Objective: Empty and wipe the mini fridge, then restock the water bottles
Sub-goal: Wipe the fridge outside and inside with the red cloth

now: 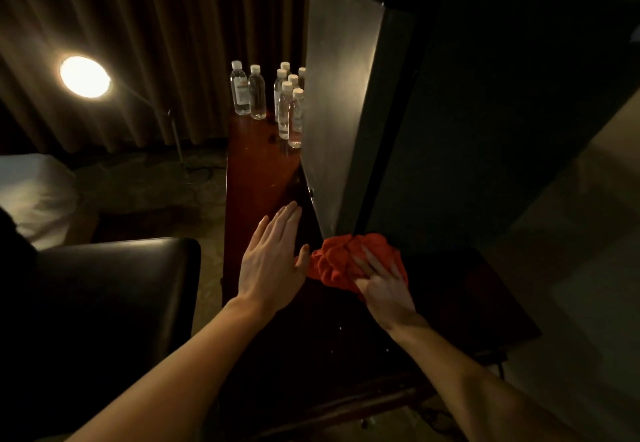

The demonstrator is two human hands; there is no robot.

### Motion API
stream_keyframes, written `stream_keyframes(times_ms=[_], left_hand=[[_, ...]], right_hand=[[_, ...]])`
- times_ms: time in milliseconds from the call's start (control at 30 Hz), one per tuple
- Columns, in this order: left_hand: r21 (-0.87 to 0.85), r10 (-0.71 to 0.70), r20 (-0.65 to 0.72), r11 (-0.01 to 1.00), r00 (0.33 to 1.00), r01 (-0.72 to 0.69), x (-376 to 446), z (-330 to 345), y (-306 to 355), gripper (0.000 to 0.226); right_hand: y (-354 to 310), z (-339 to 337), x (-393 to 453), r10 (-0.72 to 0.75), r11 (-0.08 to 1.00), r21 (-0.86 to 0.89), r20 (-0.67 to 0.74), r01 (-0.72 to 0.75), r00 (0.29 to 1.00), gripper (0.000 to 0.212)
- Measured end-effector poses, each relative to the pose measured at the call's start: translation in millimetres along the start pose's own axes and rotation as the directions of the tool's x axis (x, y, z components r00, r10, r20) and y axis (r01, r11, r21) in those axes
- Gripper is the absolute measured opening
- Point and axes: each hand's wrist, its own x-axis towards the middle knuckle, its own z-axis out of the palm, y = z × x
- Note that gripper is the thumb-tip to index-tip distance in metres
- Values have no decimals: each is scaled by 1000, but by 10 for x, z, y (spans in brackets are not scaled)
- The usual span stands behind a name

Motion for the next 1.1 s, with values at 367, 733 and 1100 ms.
stream_keyframes(times_ms=[367,733,1100], left_hand=[[-50,108,-110,992,988,-114,648,-1006,494,67],[-147,143,-228,973,963,-179,1190,-2156,861,70],[-46,310,-182,945,933,-323,1926,-2391,1196,60]], right_hand=[[278,-2213,725,141,976,213,-510,-34,848,57],[403,-3680,812,408,906,358,-589,-227,698,67],[928,-4059,1453,337,899,365,-225,-241,914,65]])
